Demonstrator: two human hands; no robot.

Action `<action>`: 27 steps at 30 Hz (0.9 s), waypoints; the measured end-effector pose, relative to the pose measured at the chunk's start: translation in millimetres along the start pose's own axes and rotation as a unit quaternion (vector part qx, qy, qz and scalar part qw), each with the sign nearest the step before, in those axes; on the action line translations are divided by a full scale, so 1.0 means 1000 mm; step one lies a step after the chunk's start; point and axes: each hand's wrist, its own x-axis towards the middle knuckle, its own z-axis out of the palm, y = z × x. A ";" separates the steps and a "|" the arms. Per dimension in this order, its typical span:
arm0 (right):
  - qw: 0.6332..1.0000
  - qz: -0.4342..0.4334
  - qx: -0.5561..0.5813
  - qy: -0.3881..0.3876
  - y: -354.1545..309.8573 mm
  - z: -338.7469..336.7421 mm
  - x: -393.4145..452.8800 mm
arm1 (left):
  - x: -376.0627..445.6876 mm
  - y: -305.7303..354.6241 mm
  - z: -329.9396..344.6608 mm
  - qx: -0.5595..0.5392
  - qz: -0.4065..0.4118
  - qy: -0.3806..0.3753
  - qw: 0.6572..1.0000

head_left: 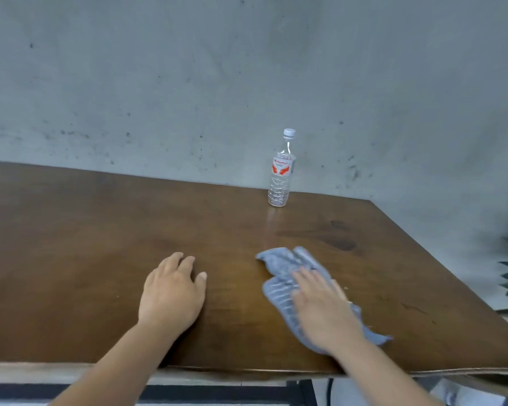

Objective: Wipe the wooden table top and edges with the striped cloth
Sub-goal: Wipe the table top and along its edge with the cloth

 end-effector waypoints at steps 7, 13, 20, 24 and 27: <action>0.977 0.206 0.055 0.022 0.055 0.010 0.015 | -0.014 0.009 0.005 0.047 -0.004 -0.015 0.999; 0.996 -0.011 0.085 0.013 -0.071 0.009 0.021 | -0.011 0.014 0.005 0.051 -0.020 -0.016 0.998; 0.992 -0.081 0.092 0.015 -0.001 0.009 -0.005 | -0.009 0.078 0.023 0.005 0.007 -0.004 1.000; 0.995 0.058 0.083 -0.003 0.104 0.004 -0.009 | -0.014 0.095 0.037 0.029 0.026 -0.039 0.998; 0.983 0.167 0.071 -0.011 0.142 0.005 0.002 | -0.014 0.093 0.037 0.036 0.029 -0.031 0.998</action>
